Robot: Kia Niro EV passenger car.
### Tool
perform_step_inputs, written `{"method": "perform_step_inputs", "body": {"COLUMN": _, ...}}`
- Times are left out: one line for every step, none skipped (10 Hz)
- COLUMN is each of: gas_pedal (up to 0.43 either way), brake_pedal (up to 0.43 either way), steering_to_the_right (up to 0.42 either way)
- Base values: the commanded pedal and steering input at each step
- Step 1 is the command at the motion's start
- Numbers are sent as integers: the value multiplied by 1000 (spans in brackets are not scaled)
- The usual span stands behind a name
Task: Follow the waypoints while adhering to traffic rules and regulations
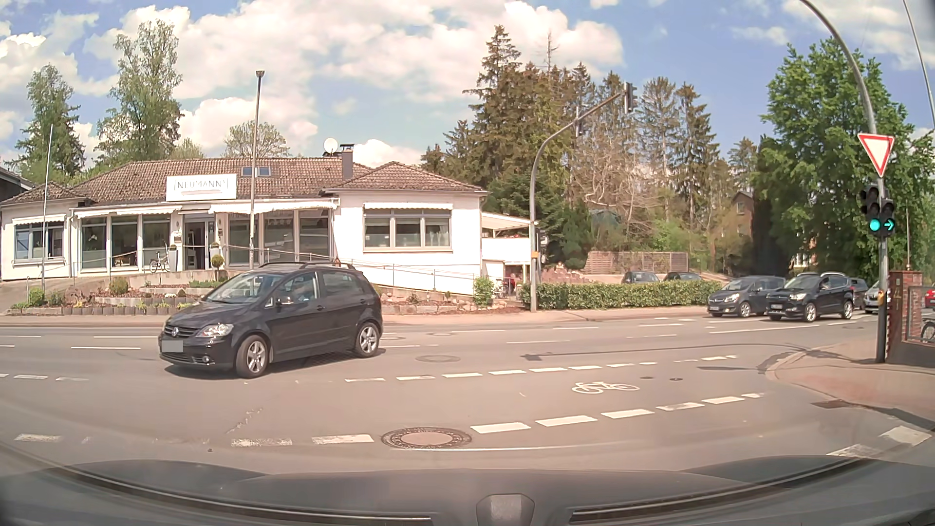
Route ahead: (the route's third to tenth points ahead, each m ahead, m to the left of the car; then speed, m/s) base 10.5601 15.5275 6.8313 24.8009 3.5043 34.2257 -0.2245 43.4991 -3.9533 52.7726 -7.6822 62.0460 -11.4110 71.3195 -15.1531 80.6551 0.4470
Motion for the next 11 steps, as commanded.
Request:
{"method": "perform_step_inputs", "body": {"gas_pedal": 39, "brake_pedal": 0, "steering_to_the_right": -38}}
{"method": "perform_step_inputs", "body": {"gas_pedal": 118, "brake_pedal": 0, "steering_to_the_right": -42}}
{"method": "perform_step_inputs", "body": {"gas_pedal": 118, "brake_pedal": 0, "steering_to_the_right": -42}}
{"method": "perform_step_inputs", "body": {"gas_pedal": 118, "brake_pedal": 0, "steering_to_the_right": -42}}
{"method": "perform_step_inputs", "body": {"gas_pedal": 118, "brake_pedal": 0, "steering_to_the_right": -42}}
{"method": "perform_step_inputs", "body": {"gas_pedal": 118, "brake_pedal": 0, "steering_to_the_right": -42}}
{"method": "perform_step_inputs", "body": {"gas_pedal": 118, "brake_pedal": 0, "steering_to_the_right": -42}}
{"method": "perform_step_inputs", "body": {"gas_pedal": 118, "brake_pedal": 0, "steering_to_the_right": -42}}
{"method": "perform_step_inputs", "body": {"gas_pedal": 118, "brake_pedal": 0, "steering_to_the_right": -42}}
{"method": "perform_step_inputs", "body": {"gas_pedal": 118, "brake_pedal": 0, "steering_to_the_right": -46}}
{"method": "perform_step_inputs", "body": {"gas_pedal": 118, "brake_pedal": 0, "steering_to_the_right": -53}}
